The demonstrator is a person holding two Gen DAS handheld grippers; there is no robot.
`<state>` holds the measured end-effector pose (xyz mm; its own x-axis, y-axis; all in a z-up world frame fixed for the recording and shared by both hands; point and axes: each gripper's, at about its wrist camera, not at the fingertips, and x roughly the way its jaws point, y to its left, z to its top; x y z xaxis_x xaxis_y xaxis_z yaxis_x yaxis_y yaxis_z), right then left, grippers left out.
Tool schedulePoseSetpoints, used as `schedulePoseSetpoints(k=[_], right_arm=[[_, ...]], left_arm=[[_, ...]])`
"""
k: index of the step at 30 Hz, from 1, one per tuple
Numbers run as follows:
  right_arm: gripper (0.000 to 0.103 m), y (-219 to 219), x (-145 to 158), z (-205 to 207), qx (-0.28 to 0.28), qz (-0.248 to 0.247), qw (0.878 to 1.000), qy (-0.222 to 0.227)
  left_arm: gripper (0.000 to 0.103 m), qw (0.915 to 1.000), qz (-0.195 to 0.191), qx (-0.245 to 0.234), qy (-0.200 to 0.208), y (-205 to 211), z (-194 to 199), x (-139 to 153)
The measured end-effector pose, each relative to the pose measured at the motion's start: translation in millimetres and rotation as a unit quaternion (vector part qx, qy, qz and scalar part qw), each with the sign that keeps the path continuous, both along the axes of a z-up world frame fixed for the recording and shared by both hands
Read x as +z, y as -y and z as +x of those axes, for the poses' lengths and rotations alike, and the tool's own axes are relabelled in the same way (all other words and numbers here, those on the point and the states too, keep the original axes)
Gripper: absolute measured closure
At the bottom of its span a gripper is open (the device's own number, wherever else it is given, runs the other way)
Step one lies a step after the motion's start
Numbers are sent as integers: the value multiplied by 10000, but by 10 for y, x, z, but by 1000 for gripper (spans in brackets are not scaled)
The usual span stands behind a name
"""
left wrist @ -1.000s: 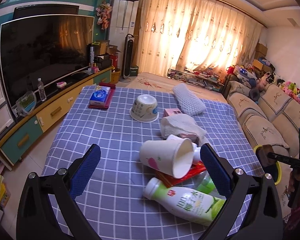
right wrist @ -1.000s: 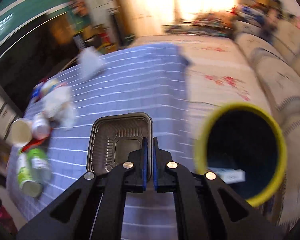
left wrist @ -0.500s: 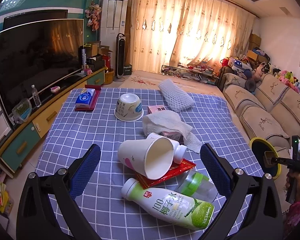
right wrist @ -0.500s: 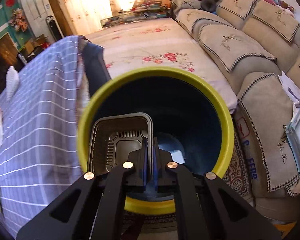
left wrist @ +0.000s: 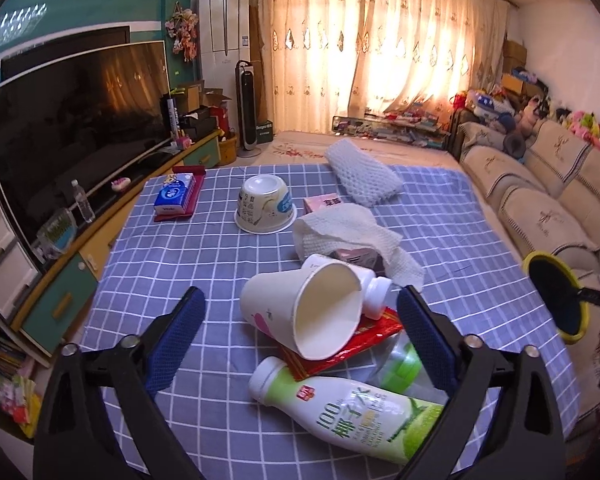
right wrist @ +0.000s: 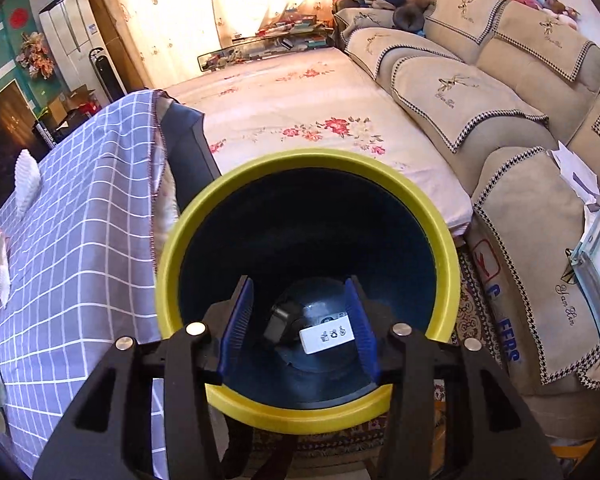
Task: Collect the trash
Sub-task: 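Grasp the white paper cup rim with the left gripper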
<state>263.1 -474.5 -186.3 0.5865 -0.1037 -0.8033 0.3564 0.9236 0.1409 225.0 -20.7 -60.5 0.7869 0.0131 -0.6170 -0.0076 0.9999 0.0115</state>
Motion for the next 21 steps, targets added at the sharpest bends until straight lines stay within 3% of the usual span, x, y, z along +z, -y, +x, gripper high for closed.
schedulePoseSetpoints(k=[2, 13, 18, 19, 21], right_arm=[[57, -35, 12, 6, 56, 24, 10000, 15], [57, -150, 7, 0, 258, 51, 9997, -17], [57, -158, 22, -14, 285, 69, 9996, 13], [57, -160, 24, -17, 293, 72, 9995, 16], [57, -162, 22, -24, 299, 79, 9995, 16]], left_arm=[[24, 9999, 118, 54, -89, 0, 68, -37], [47, 9969, 478, 225, -583, -43, 447, -249], [67, 9956, 511, 174, -760, -39, 553, -351], [75, 9954, 485, 140, -815, -42, 573, -373], [79, 9953, 483, 137, -828, -52, 586, -393]])
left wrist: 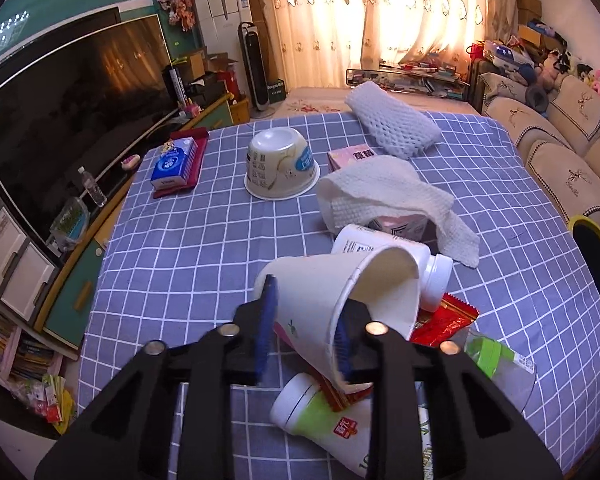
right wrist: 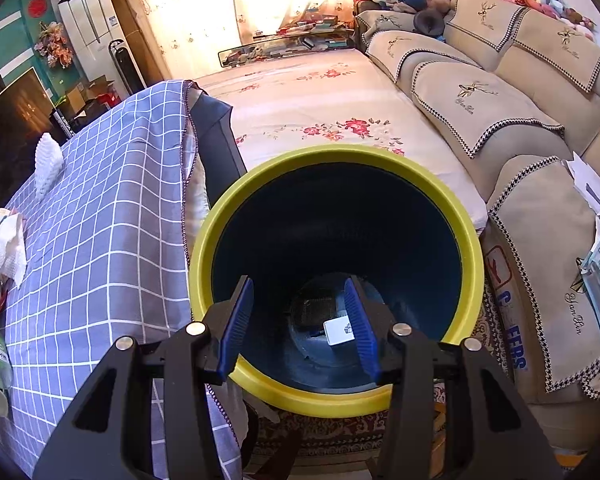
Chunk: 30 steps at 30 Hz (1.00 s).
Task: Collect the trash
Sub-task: 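Grasp the white paper cup rim with the left gripper, then carry the paper cup with the left gripper over the bin and release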
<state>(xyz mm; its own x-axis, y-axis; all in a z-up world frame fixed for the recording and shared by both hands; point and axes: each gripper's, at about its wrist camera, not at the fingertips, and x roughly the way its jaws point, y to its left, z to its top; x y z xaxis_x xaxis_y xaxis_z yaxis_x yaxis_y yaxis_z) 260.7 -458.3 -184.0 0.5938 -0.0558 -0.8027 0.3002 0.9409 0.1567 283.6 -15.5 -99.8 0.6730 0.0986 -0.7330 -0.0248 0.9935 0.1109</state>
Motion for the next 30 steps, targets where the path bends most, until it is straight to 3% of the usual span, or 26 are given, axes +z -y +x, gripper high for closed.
schedulePoseSetpoints(k=[2, 5, 12, 16, 24, 30], right_arm=[[57, -1, -8, -5, 2, 18, 10000, -9], [57, -20, -16, -16, 19, 34, 10000, -11], [57, -66, 108, -97, 98, 53, 9998, 157], [57, -70, 245, -206, 117, 69, 9993, 356], [57, 17, 483, -555, -52, -157, 9977, 665], [57, 289, 572, -899, -387, -293, 9957, 794]], left_arm=[[90, 10000, 13, 23, 30, -15, -4, -6], [97, 9999, -92, 59, 79, -88, -30, 31], [98, 9988, -192, -1, 458, -154, -221, 325], [98, 9968, -283, -292, 684, 5, -392, 581], [98, 9846, -602, -1484, 701, 884, -495, 774], [98, 9636, -840, -2502, 417, 1923, -410, 710]])
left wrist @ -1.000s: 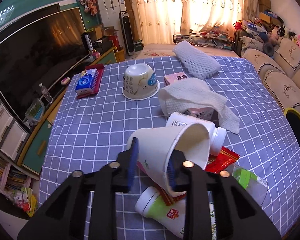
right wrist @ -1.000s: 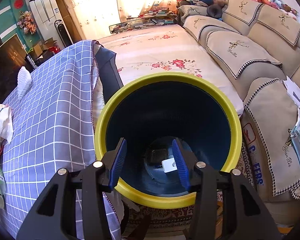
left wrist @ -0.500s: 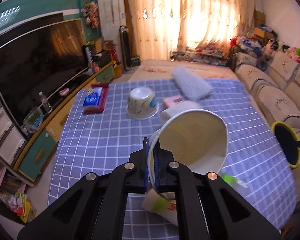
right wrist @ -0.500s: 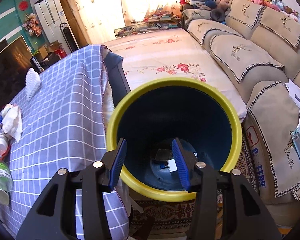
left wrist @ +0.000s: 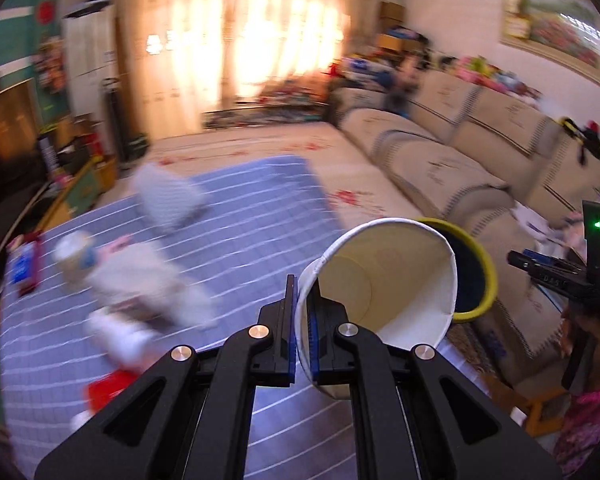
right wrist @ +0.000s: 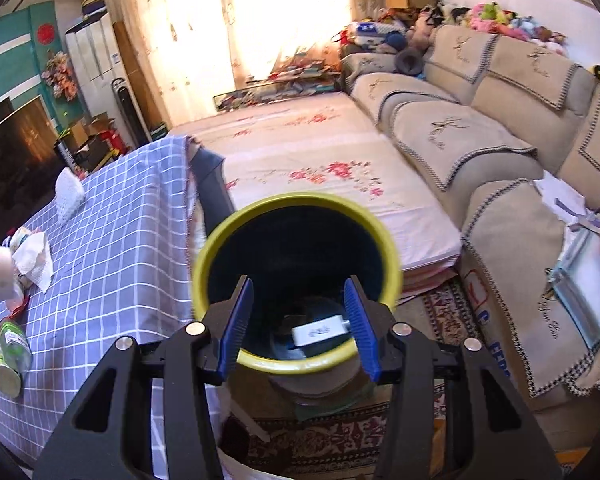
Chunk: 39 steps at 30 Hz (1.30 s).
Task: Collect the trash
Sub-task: 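Carry the paper cup with the left gripper over the bin and release, then move the right gripper to the green-lidded clear jar and grasp it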
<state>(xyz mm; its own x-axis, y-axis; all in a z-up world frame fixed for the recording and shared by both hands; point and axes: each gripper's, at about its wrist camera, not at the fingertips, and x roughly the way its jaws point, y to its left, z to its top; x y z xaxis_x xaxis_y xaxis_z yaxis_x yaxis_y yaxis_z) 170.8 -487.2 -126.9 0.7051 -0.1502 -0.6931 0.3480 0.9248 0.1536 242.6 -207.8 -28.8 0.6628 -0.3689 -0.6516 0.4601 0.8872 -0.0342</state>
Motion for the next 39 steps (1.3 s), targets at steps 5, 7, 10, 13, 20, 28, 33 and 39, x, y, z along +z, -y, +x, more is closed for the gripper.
schedulePoseSetpoints(k=[5, 7, 10, 13, 20, 28, 33, 39], right_arm=[[57, 225, -28, -221, -192, 46, 9998, 2], [57, 297, -59, -292, -244, 78, 9997, -18], [57, 393, -128, -380, -319, 153, 9994, -42], [57, 465, -207, -446, -360, 232, 9991, -69], [54, 575, -314, -505, -422, 366, 9984, -121], [53, 621, -304, -569, -439, 382, 9983, -98], [53, 552, -277, -569, -361, 407, 9985, -67], [50, 417, -235, -554, -184, 404, 9990, -38]], left_arm=[[97, 9979, -8, -605, -231, 861, 104, -112], [97, 9964, 26, -777, -326, 1164, 156, -178], [97, 9938, 154, -976, -516, 1586, 256, -333], [97, 9899, 323, -1149, -772, 1976, 382, -542], [94, 9837, 610, -1231, -1159, 2543, 594, -977], [66, 9841, 670, -1184, -1138, 2663, 636, -1055], [60, 9865, 397, -1145, -1097, 2359, 536, -810], [38, 9922, -69, -1055, -657, 1794, 142, -326]])
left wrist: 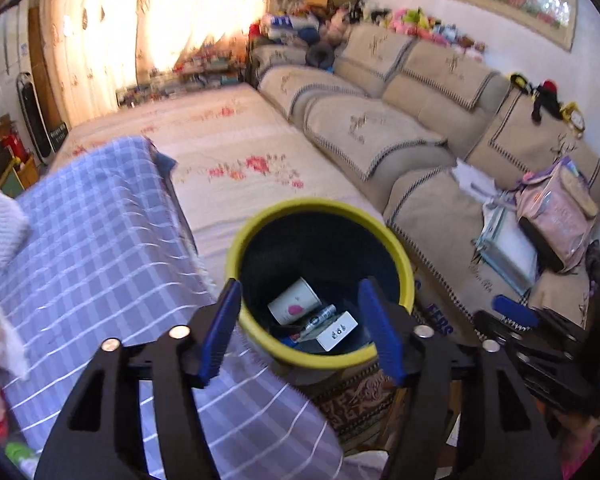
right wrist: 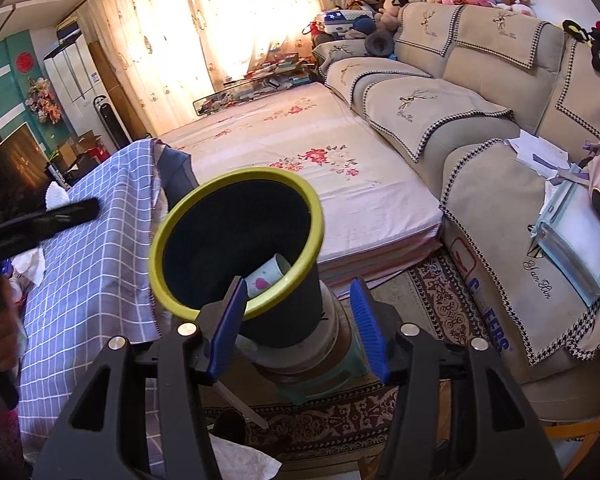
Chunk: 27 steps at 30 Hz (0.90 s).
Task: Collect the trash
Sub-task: 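Move the right gripper to the green-lidded clear jar and grasp it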
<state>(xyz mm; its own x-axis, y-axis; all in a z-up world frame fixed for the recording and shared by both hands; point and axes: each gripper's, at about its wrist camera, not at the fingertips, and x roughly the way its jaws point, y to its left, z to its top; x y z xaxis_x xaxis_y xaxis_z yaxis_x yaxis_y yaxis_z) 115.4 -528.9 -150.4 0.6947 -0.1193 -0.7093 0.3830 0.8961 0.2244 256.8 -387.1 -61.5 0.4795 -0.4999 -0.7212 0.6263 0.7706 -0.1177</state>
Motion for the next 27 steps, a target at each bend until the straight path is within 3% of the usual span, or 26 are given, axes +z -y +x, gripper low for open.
schedulePoseSetpoints(k=[2, 8, 14, 21, 27], right_arm=[[50, -65, 15, 27, 84, -10, 10000, -1], [49, -418, 42, 183, 554, -39, 9985, -28], [49, -983, 99, 386, 1273, -41, 9919, -10], [49, -1981, 211, 730, 2547, 35, 9670, 77], [49, -2949, 311, 986, 3676, 19, 9300, 87]], left_arm=[[29, 9997, -137, 86, 159, -274, -133, 164], [15, 9952, -455, 674, 535, -1235, -464, 547], [11, 9822, -447, 1604, 874, -2298, -790, 715], [10, 9548, -352, 2792, 956, -3487, -1167, 652], [10, 9345, -450, 3408, 920, -4167, -1366, 523]])
